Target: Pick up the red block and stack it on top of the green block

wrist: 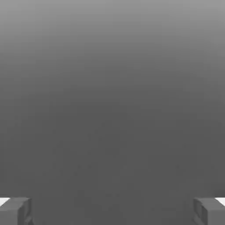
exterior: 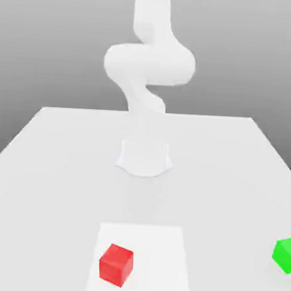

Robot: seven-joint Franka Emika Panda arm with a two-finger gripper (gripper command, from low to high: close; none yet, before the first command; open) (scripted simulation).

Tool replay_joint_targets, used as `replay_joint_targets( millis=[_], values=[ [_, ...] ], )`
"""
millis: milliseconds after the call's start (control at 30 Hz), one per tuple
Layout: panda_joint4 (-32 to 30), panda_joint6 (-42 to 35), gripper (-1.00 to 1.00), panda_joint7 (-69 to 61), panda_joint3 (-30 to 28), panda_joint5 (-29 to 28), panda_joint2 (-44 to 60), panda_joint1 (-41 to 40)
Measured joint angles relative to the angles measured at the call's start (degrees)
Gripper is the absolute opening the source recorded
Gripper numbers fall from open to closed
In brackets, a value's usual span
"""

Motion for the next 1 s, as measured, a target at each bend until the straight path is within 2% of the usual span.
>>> replay_joint_targets(
  millis=[467,733,933,967,1000],
  values=[
    [-8.18,12.83,0.00,11.34,1.81,-2.32,29.47,-5.25],
    [-12.82,20.13,0.00,15.86,1.50,-1.02,46.00,-6.75],
    [-12.33,29.36,0.00,16.98,0.93,-1.05,58.42,-6.45],
    [-12.12,30.58,-1.00,17.09,0.81,-1.18,59.88,-6.35],
    [-12.12,30.58,-1.00,17.09,0.81,-1.18,59.88,-6.35]
  ],
)
